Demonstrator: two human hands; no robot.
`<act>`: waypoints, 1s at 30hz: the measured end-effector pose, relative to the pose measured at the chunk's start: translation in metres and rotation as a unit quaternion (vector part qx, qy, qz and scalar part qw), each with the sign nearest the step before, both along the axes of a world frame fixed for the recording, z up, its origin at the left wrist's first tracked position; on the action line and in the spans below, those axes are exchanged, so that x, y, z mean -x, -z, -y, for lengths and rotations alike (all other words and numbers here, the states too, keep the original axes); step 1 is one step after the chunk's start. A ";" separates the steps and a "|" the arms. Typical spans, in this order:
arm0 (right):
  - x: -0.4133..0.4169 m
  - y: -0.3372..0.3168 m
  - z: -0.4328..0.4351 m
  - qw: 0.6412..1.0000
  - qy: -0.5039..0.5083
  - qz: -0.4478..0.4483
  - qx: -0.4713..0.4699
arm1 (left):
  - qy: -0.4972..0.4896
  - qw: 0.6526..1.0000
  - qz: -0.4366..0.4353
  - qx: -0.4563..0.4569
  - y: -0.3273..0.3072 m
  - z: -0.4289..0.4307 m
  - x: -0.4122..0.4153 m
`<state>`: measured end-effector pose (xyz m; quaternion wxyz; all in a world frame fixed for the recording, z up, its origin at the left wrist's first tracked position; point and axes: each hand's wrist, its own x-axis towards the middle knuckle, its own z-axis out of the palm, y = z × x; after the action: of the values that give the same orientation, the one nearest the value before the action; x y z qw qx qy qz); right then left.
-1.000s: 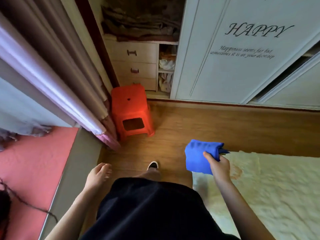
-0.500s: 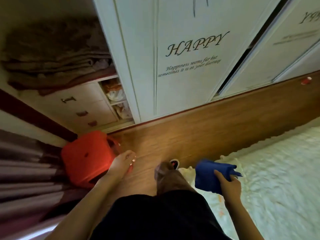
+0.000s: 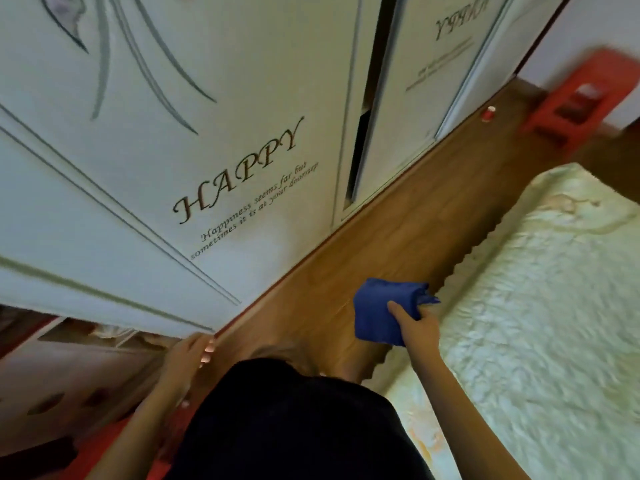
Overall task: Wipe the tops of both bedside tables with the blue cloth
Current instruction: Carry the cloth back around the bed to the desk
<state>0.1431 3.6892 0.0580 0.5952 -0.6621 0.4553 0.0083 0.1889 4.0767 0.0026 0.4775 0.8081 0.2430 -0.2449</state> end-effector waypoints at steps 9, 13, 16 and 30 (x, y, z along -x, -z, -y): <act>-0.112 0.017 0.092 0.992 0.123 -0.010 0.014 | 0.183 0.983 -0.015 0.010 0.016 0.140 -0.220; -0.141 0.013 0.136 0.975 0.212 -0.047 0.033 | 0.272 0.961 -0.028 0.051 0.000 0.251 -0.325; -0.152 0.004 0.170 0.958 0.275 -0.068 0.039 | 0.343 0.936 -0.011 0.079 -0.019 0.338 -0.392; -0.222 0.024 0.411 0.910 0.398 -0.110 0.027 | 0.422 0.904 -0.037 0.067 -0.006 0.635 -0.527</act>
<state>0.3654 3.2782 0.0343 0.4775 -0.4367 0.7435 -0.1687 0.7160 3.4421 0.0088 0.3731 0.7917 -0.1197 -0.4687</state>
